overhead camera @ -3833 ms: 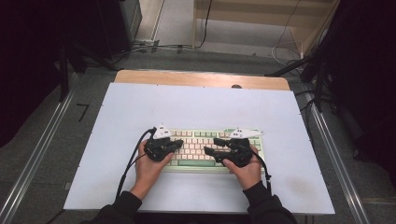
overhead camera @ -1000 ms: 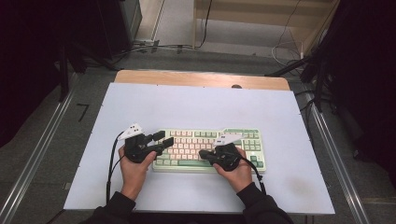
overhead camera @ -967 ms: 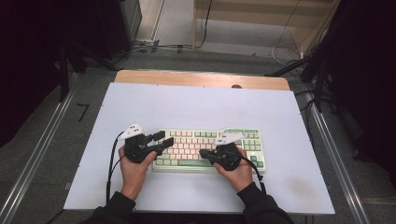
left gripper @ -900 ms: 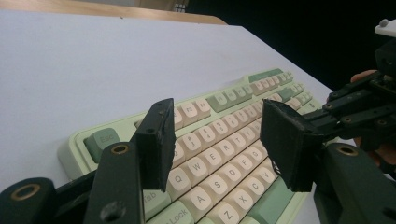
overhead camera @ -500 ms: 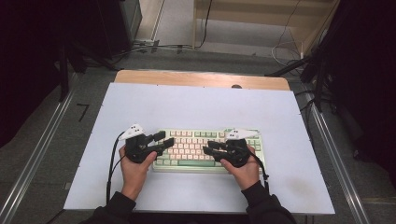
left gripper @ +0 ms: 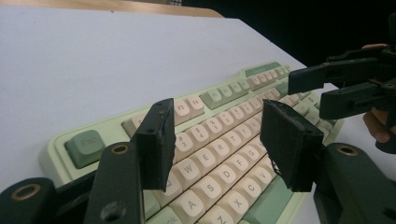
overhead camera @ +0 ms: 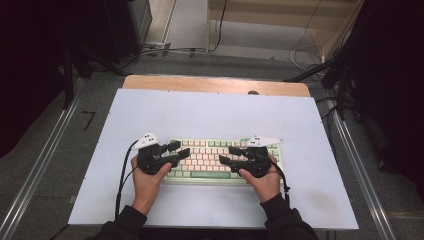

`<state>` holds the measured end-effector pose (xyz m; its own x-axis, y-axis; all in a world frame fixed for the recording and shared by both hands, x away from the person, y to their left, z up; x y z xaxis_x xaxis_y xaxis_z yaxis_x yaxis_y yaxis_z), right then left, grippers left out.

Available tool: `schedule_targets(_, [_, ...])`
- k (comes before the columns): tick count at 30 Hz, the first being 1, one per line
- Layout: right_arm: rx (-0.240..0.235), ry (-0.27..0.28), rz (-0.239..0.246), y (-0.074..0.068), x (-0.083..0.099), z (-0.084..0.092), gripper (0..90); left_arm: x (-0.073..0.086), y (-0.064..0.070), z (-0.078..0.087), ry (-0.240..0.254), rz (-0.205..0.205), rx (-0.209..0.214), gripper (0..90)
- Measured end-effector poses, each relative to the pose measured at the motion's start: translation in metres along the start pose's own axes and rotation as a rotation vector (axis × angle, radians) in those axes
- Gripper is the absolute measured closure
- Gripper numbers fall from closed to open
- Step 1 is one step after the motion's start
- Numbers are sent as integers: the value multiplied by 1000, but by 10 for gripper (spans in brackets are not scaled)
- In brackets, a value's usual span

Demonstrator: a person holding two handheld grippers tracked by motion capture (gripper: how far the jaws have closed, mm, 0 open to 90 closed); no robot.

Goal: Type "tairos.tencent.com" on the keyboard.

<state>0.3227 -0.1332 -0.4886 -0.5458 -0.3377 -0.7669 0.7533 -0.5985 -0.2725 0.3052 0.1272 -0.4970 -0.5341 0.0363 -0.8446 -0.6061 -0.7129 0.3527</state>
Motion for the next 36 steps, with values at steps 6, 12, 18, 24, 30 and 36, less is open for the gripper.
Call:
schedule_targets(6, [1,7,-12,2,0,2,400,-5,11,-11,-32,-73,10,722])
schedule_targets(12, [3,8,-16,3,0,2,400,-5,22,-30,-122,-172,8,900])
schedule_targets(18, [10,7,-21,5,0,3,400,-2,31,-54,-223,-233,1,900])
schedule_targets(24, [12,6,-24,6,1,4,400,0,32,-66,-266,-248,-40,900])
schedule_targets(30, [12,6,-24,7,1,4,400,1,28,-68,-280,-240,-50,900])
schedule_targets(36, [13,1,-21,6,2,3,400,1,30,-70,-308,-247,-46,900])
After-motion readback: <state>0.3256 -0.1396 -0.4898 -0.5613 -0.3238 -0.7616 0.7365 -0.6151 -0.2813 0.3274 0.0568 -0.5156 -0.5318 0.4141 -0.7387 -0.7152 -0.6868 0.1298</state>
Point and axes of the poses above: each handheld gripper's, and its own axes: z roughly backward along the jaws, x roughly out of its underside, y roughly to its right, the point moved 4 cm from there along -z, roughly forward along the jaws, and after that the axes turned 3 degrees about -y, right-handed, at the moved point
